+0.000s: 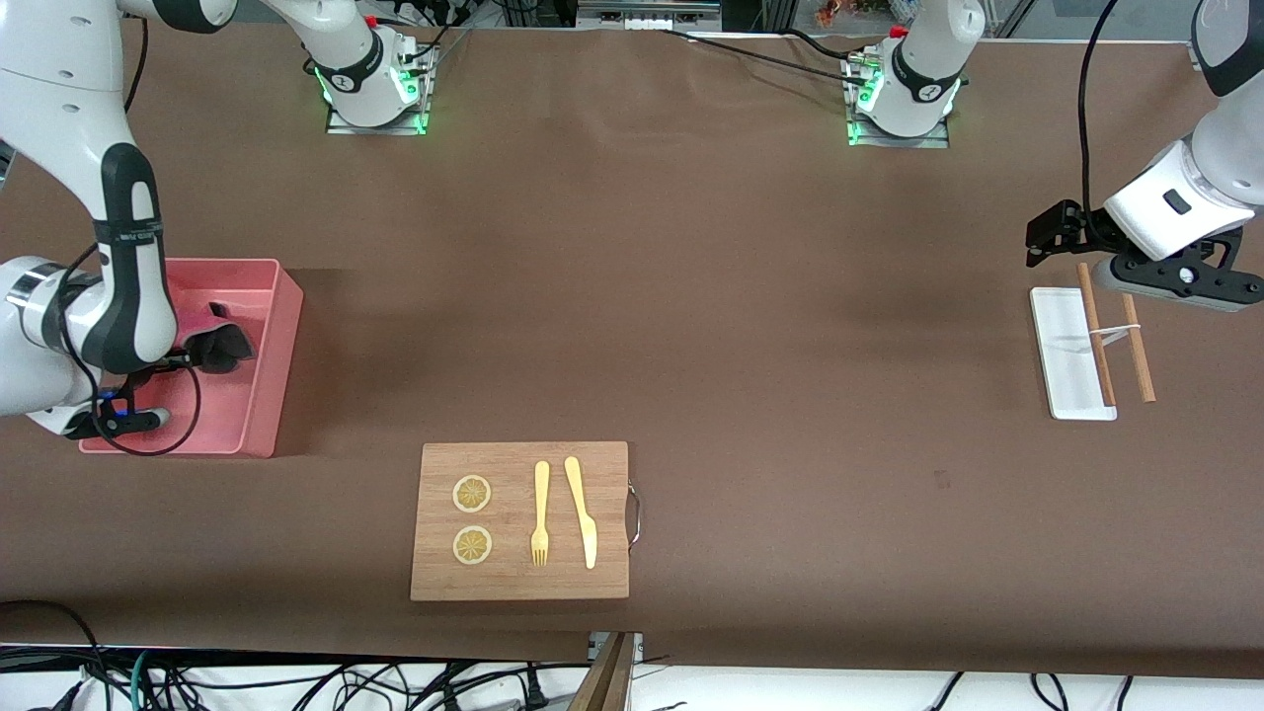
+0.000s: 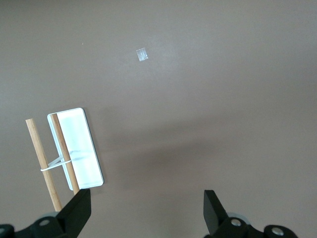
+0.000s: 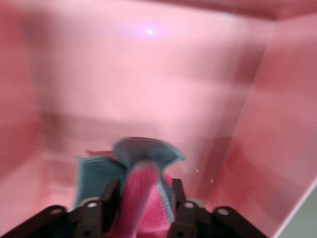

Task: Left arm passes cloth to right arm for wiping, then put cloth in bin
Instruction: 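Move the cloth over the pink bin with the right gripper, then open the right gripper to drop the cloth into the bin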

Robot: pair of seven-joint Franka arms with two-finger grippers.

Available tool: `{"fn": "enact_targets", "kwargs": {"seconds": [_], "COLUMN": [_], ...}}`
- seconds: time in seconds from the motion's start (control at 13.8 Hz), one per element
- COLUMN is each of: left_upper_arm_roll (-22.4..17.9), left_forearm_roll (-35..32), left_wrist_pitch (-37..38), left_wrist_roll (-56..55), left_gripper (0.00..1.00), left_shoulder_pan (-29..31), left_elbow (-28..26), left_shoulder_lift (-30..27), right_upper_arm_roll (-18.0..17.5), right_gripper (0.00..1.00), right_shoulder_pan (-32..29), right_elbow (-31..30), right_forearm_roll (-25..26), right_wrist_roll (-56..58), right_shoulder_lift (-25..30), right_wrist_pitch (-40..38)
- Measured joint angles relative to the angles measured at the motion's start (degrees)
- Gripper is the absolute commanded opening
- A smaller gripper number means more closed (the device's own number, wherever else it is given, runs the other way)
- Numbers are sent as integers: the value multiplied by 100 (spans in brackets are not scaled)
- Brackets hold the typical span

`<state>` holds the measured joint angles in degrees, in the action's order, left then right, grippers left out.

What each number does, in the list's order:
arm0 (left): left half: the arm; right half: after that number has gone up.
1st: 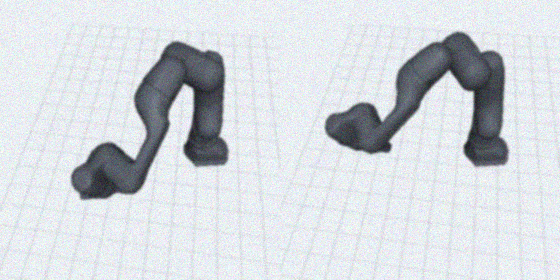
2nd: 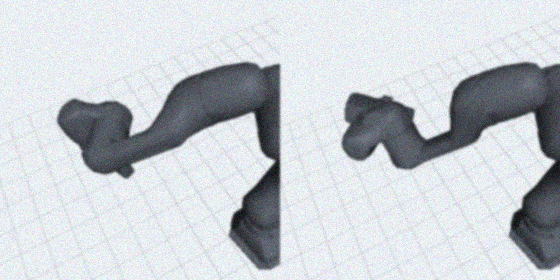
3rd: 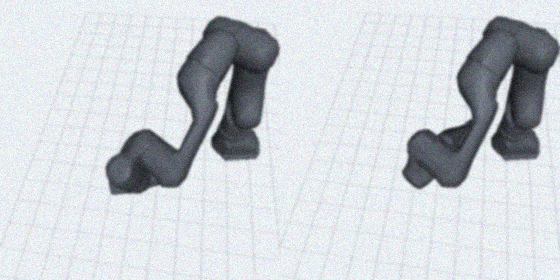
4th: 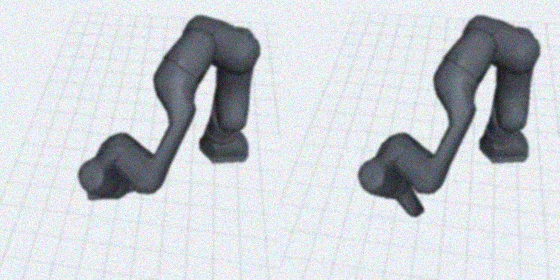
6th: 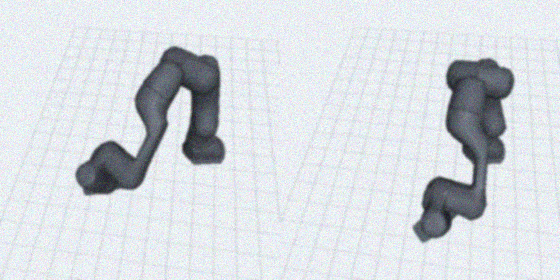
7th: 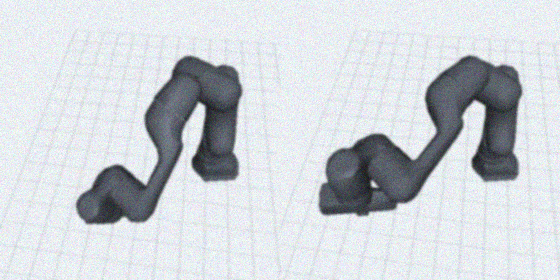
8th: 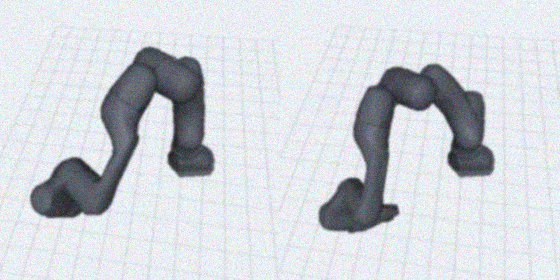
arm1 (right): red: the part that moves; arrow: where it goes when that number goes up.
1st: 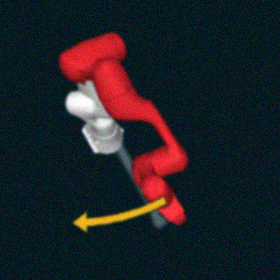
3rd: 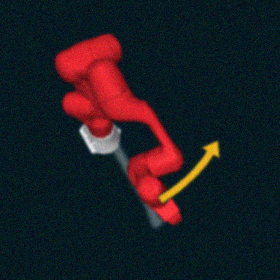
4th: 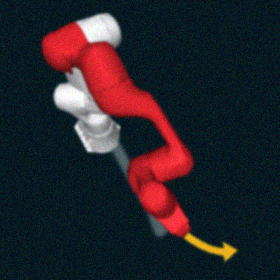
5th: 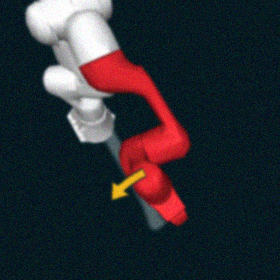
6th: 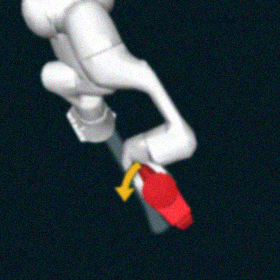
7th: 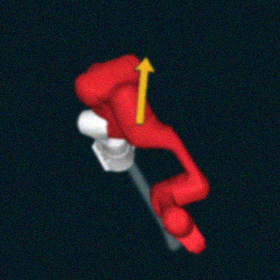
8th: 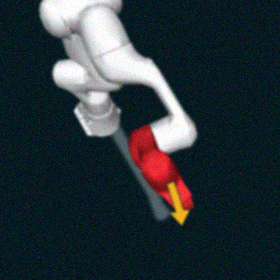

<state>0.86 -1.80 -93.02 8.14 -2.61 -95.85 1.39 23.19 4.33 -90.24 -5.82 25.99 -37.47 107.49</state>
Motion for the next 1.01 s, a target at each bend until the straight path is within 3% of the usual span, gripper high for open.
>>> {"fn": "enact_targets", "kwargs": {"seconds": [0.43,1.01], "left_upper_arm_roll": [0,0], "left_forearm_roll": [0,0], "left_wrist_pitch": [3,3], "left_wrist_roll": [0,0], "left_gripper": [100,100], "left_shoulder_pan": [0,0], "left_elbow": [-1,-1], "left_shoulder_lift": [0,0], "right_upper_arm_roll": [-141,-1269], "right_gripper": [100,100], "right_shoulder_pan": [27,33], "right_elbow": [193,182], "right_forearm_roll": [-82,745], "right_wrist_roll": [-55,-1017], "right_shoulder_lift": [1442,2931], "right_wrist_pitch": [-1224,-1777]}}
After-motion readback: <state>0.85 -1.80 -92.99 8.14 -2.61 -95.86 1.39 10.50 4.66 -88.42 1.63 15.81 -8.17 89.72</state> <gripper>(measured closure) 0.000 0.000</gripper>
